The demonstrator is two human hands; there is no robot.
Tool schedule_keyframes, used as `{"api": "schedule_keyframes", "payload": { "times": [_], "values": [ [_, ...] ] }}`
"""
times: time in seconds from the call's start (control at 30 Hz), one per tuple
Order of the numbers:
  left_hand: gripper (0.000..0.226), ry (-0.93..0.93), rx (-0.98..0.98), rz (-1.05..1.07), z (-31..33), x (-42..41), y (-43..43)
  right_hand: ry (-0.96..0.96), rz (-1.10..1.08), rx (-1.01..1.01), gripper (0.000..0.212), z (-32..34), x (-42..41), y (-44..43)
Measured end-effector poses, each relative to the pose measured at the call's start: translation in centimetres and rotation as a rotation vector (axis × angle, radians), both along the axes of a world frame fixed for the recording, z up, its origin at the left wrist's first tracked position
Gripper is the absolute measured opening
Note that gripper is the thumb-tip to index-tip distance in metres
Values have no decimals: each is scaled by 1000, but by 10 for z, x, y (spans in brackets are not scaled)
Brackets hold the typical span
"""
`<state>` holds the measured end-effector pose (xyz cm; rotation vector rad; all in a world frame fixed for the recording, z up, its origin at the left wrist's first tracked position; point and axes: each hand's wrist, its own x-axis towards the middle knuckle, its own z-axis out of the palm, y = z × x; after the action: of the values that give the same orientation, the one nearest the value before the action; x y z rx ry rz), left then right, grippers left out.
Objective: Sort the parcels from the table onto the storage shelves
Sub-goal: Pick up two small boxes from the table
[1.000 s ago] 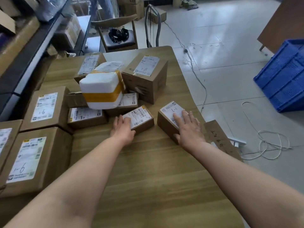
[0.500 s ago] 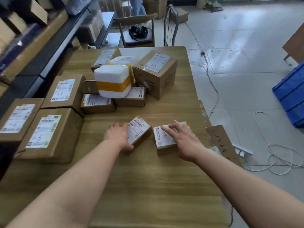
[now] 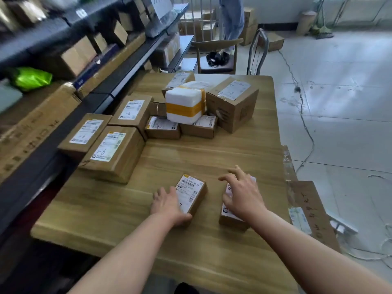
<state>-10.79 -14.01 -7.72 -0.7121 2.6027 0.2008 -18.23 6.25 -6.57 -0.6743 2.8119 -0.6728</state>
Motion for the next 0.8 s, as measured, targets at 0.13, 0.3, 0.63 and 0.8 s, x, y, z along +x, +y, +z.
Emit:
{"api": "schedule_keyframes", "payload": {
  "times": [0.13, 0.3, 0.63, 0.8],
  "values": [
    [90, 99, 52, 30, -8, 11, 6, -91, -134, 180, 78, -16, 29, 10],
    [91, 104, 66, 12, -8, 17, 15, -219, 63, 104, 79, -12, 18, 16],
    [82, 145, 86, 64, -15, 28, 15, -158, -16, 54, 77, -18, 20, 5],
    [88, 209, 179, 173, -23, 33, 14, -222, -97, -29, 83, -17, 13, 9]
  ]
}}
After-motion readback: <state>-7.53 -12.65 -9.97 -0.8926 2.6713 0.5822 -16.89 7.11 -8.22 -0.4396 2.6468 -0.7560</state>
